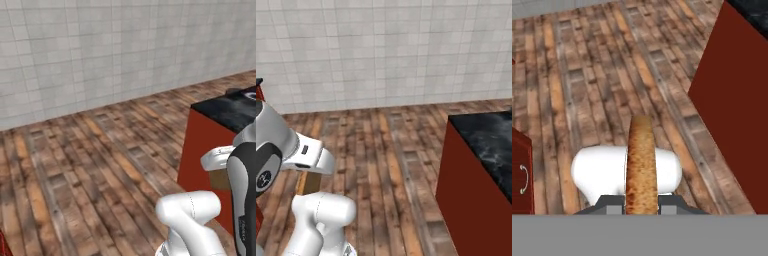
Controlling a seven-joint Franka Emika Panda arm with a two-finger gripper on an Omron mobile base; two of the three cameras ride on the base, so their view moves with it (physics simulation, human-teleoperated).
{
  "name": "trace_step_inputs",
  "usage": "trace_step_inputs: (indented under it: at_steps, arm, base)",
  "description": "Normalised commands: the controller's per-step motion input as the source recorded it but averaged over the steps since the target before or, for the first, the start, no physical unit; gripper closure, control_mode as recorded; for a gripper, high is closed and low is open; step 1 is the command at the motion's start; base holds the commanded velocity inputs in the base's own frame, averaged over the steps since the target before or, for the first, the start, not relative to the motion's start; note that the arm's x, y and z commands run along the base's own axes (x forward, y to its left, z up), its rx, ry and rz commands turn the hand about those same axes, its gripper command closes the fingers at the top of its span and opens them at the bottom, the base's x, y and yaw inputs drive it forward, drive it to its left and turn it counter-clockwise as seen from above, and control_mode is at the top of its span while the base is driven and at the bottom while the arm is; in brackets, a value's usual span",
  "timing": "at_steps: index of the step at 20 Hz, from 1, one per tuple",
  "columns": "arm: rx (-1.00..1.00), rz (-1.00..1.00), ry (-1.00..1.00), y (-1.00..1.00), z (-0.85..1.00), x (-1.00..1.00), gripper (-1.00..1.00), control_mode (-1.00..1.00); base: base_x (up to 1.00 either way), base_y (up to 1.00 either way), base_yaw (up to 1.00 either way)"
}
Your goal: Start the toaster. Once the lever pops up, take the bread to the plate on the dining counter.
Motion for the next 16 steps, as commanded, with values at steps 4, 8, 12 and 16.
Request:
trace_step_inputs:
  at_steps: [4,8,12,16]
  arm:
    - [0.00,0.00,0.00,0.00,0.00,0.00,1.00,1.00]
    - [0.00,0.00,0.00,0.00,0.00,0.00,1.00,1.00]
    - [0.00,0.00,0.00,0.00,0.00,0.00,1.00,1.00]
    - [0.00,0.00,0.00,0.00,0.00,0.00,1.00,1.00]
  base:
    - [1.00,0.04,0.00]
    - [1.00,0.00,0.00]
    - [1.00,0.00,-0.05]
    - [1.00,0.00,-0.19]
